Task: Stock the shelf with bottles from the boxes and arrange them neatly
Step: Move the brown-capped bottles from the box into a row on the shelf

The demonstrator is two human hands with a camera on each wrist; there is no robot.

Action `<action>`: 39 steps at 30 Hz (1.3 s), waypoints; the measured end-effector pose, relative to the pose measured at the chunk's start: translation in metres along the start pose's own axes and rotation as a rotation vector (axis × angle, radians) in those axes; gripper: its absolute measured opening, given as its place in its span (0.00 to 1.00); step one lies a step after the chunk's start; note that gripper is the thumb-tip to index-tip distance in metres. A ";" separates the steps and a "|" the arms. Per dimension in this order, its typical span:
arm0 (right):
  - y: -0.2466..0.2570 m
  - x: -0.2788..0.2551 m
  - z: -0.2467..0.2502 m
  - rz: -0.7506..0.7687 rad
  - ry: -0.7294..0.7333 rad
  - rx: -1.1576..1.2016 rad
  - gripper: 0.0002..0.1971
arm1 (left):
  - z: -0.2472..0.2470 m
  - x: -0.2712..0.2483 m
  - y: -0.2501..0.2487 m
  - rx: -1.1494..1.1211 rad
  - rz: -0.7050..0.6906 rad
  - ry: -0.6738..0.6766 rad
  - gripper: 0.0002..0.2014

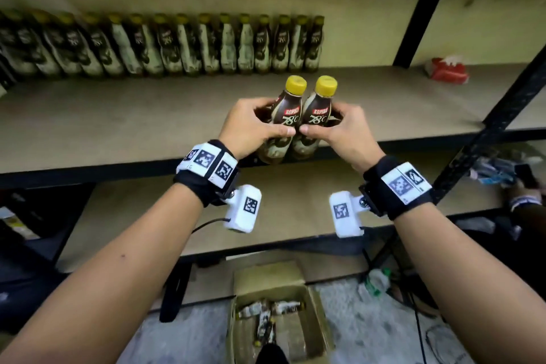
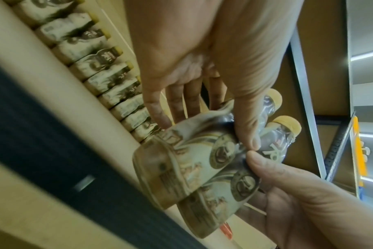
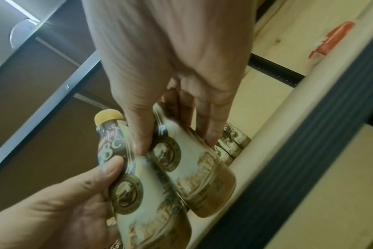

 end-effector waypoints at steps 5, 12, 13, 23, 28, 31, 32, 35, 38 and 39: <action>-0.002 0.036 -0.012 -0.021 -0.035 -0.060 0.24 | 0.013 0.022 0.009 0.091 0.046 -0.104 0.22; -0.017 0.054 -0.030 -0.100 0.003 -0.189 0.25 | 0.015 0.033 0.035 0.090 0.118 -0.095 0.22; -0.015 0.055 -0.030 -0.109 0.010 -0.213 0.25 | 0.016 0.037 0.034 0.115 0.115 -0.061 0.25; 0.026 0.060 -0.034 -0.120 -0.018 -0.415 0.21 | 0.043 0.063 -0.004 0.446 -0.030 0.005 0.19; 0.024 0.054 -0.030 -0.141 -0.085 -0.455 0.20 | 0.037 0.079 0.001 0.430 -0.069 0.068 0.19; 0.024 0.056 -0.023 -0.154 -0.125 -0.496 0.18 | 0.027 0.091 0.000 0.369 -0.072 0.094 0.20; 0.022 0.058 -0.018 -0.169 -0.131 -0.507 0.17 | 0.022 0.096 0.000 0.353 -0.068 0.103 0.21; 0.012 0.073 0.004 -0.218 -0.112 -0.485 0.19 | 0.004 0.115 -0.002 0.318 -0.060 0.139 0.22; 0.004 0.094 0.034 -0.253 -0.091 -0.462 0.21 | -0.022 0.139 -0.007 0.297 -0.065 0.144 0.23; 0.000 0.103 0.045 -0.260 -0.092 -0.467 0.21 | -0.031 0.147 -0.008 0.288 -0.054 0.130 0.24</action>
Point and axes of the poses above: each hand's wrist, its own x-axis towards the middle knuckle, its own z-axis out of the back of the hand, y = z × x, the point moved 6 cm from there along x, towards the middle knuckle, and after that the axes turned 12 degrees about x, right-handed, at the moved point
